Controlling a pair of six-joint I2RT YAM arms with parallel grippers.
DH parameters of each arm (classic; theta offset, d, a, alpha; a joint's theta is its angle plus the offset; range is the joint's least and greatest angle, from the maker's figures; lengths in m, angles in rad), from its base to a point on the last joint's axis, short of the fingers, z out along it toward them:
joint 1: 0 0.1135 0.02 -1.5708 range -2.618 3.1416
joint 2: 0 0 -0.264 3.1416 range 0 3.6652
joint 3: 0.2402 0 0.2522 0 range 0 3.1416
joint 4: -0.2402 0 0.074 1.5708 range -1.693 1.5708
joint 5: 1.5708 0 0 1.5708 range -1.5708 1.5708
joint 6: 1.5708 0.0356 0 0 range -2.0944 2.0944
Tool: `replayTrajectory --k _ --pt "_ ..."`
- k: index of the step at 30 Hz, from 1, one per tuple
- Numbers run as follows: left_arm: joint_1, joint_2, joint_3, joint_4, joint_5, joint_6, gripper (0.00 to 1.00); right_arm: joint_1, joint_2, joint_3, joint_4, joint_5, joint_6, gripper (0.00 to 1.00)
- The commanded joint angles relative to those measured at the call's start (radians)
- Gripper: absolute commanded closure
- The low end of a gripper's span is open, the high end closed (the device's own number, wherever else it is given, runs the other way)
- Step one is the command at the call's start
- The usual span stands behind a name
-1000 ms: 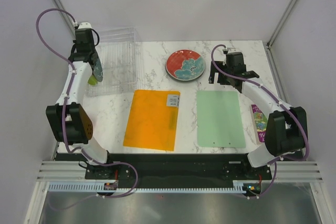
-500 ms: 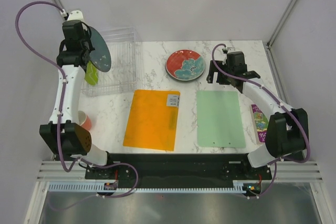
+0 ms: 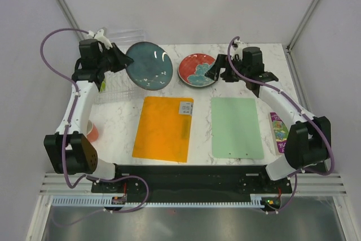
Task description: Unload the plates from the dish rack
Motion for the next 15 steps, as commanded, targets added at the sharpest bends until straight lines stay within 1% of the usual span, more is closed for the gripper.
replayTrajectory --k 1,8,9,15 --pt "-0.013 -0.025 -0.084 0.412 0.309 -0.286 0.98 0.038 0.030 0.035 0.184 -0.163 0.131 0.02" --pt "-0.037 0.003 -0.203 0.646 0.426 -0.453 0.98 0.104 0.099 0.026 0.321 -0.213 0.228 0.02" --pt "-0.068 0.007 -0.223 0.657 0.424 -0.463 0.98 0.108 0.112 0.024 0.345 -0.218 0.235 0.02" --pt "-0.135 0.038 -0.254 0.706 0.423 -0.484 0.98 0.150 0.147 0.032 0.379 -0.207 0.254 0.02"
